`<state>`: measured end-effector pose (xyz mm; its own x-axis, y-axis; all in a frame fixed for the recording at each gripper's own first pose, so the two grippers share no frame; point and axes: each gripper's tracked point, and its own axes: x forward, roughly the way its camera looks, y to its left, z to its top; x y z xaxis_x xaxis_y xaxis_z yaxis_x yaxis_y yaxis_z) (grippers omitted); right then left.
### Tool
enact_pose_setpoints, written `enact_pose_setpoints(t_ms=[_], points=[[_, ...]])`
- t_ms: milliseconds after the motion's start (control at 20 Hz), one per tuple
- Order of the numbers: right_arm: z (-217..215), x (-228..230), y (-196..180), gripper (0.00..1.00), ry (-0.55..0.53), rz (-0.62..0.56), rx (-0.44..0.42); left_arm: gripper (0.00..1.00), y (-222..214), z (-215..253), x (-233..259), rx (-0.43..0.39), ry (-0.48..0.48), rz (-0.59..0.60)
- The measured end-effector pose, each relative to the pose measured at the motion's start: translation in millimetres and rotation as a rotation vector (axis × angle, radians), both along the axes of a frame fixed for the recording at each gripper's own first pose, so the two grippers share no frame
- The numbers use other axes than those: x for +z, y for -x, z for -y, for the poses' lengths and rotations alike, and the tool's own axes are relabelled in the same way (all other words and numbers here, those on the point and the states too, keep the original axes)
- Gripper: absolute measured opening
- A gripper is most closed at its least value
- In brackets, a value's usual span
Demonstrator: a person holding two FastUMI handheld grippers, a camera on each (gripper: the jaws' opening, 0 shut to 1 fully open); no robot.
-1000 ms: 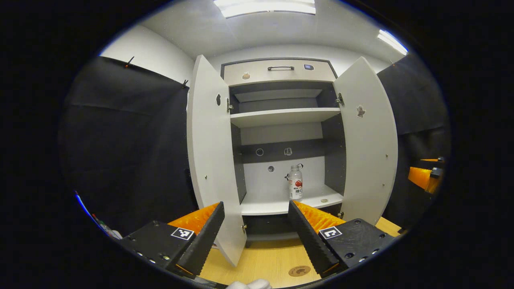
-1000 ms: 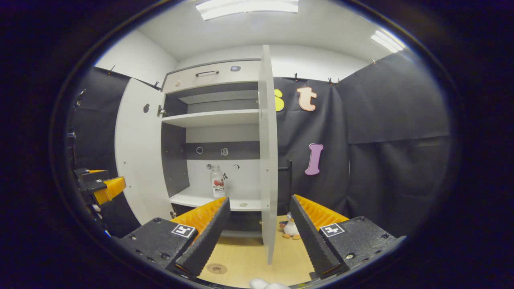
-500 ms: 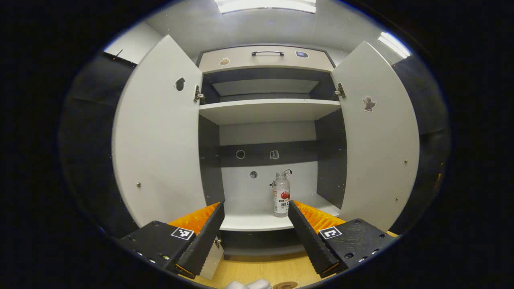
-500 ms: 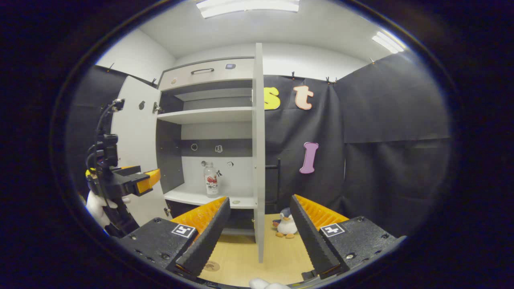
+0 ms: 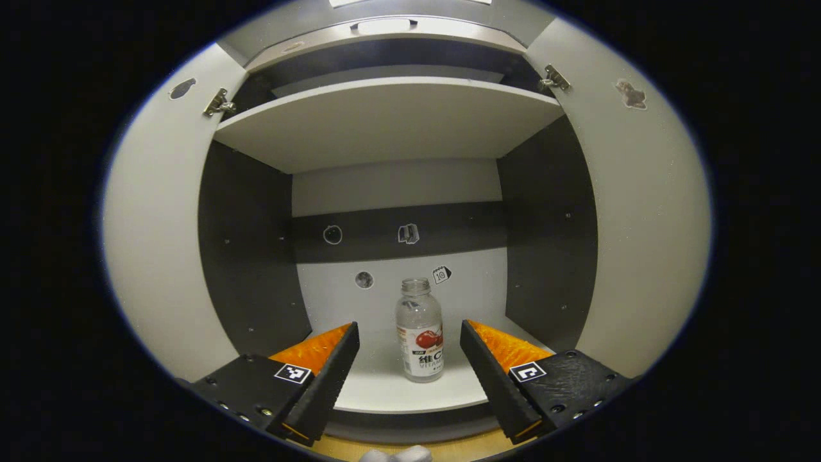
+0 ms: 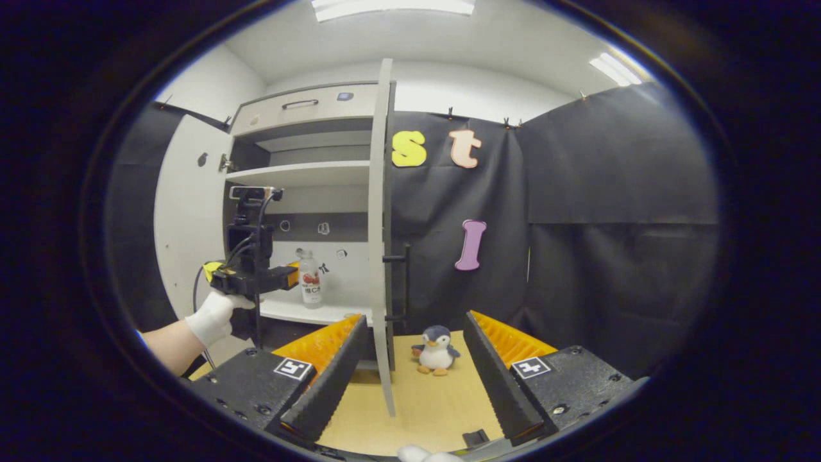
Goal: Grasp the bottle in the cabinet with the left hand and place it on the coaster, then close the right door with the right hand and the left door with the left hand.
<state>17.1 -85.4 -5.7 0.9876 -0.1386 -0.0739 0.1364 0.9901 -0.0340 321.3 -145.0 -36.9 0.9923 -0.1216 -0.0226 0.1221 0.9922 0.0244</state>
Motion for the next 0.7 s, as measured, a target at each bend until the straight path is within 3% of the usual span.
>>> enact_pose_setpoints(t_ms=[350, 700], points=[[8, -6, -12, 0.97, 0.001, -0.030, -0.041, 0.96, -68, 9, -2, 0.020, 0.013, 0.003], [3, -5, -21, 0.98, 0.024, -0.040, -0.037, 0.96, -97, 9, -12, 0.028, 0.035, -0.034]])
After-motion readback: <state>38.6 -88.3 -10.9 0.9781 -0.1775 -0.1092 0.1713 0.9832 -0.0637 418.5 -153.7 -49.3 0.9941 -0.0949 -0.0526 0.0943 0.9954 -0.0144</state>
